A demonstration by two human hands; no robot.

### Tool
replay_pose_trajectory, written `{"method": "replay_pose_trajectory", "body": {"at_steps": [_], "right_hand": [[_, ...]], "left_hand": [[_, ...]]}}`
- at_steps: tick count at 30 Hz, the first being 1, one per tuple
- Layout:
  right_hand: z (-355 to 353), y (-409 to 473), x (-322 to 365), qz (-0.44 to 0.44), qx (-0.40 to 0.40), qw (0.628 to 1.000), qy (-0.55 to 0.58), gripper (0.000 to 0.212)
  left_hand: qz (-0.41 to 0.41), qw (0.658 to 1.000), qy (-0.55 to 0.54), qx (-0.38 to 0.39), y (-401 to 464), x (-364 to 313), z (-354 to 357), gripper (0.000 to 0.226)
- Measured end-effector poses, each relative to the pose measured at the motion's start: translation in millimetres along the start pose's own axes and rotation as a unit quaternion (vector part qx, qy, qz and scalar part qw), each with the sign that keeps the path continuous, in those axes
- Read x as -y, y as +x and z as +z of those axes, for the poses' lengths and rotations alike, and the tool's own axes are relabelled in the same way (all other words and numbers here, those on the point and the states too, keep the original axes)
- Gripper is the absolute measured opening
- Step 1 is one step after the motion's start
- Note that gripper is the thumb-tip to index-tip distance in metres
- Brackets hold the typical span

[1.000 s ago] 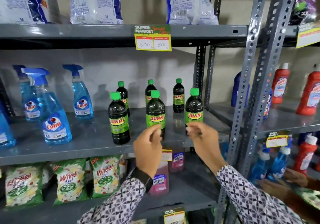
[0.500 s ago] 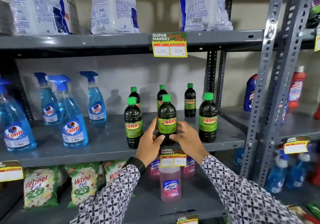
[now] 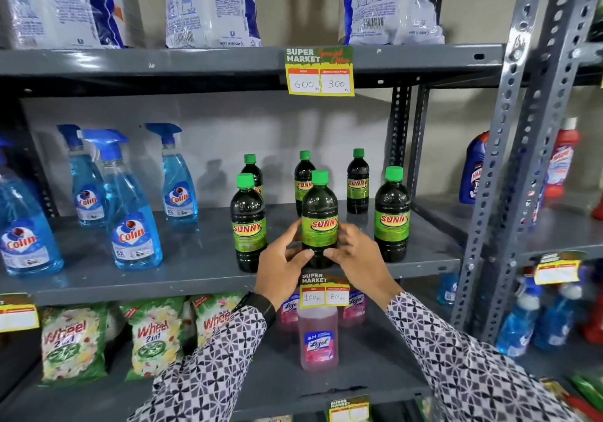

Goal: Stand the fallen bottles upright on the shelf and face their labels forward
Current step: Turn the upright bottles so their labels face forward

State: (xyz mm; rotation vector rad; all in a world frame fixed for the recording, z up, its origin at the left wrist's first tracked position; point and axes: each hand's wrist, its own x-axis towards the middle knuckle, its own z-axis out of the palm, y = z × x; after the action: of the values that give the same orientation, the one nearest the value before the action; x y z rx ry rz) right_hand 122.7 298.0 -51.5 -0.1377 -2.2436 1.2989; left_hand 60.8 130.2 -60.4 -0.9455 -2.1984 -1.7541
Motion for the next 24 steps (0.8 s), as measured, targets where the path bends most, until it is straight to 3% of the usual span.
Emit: {"method": "replay_pose_trajectory", "body": {"at_steps": [3, 6, 8, 11, 13, 15, 18, 24], "right_hand": [[1, -13, 5, -0.001, -0.049, 0.999, -0.012, 0.063], [6, -32, 14, -0.03, -0.177, 0.983, -0.048, 0.036], [17, -38, 24, -0.066, -0.155, 0.984, -0.05, 0.019], [47, -36, 41, -0.083, -0.027, 0.995, -0.038, 0.031], [70, -27, 50, -0.077, 0.032, 0.996, -0.037, 0.051], [88, -15, 55, -0.056, 0.048, 0.997, -0.034, 0.067], [108, 0, 58, -0.03, 0.045, 0.998, -0.01, 0.068], [127, 13, 61, -0.023, 0.035, 0.999, -0.002, 0.063]], "left_hand": [[-0.022, 1.0, -0.016, -0.006, -9, -3, -2, 0.065], [0.001, 0.995, 0.0, -0.096, -29, -3, -17, 0.043], [0.016, 0.98, -0.009, -0.199, -40, 1, -35, 0.026], [0.016, 0.956, 0.034, -0.292, -39, 8, -69, 0.021], [-0.007, 0.965, 0.037, -0.259, -27, 13, -93, 0.033], [-0.05, 0.988, -0.002, -0.146, -14, 17, -108, 0.052], [-0.065, 0.997, -0.049, -0.006, -4, 26, -122, 0.054], [-0.055, 0.997, -0.038, 0.031, 3, 35, -138, 0.056]]}}
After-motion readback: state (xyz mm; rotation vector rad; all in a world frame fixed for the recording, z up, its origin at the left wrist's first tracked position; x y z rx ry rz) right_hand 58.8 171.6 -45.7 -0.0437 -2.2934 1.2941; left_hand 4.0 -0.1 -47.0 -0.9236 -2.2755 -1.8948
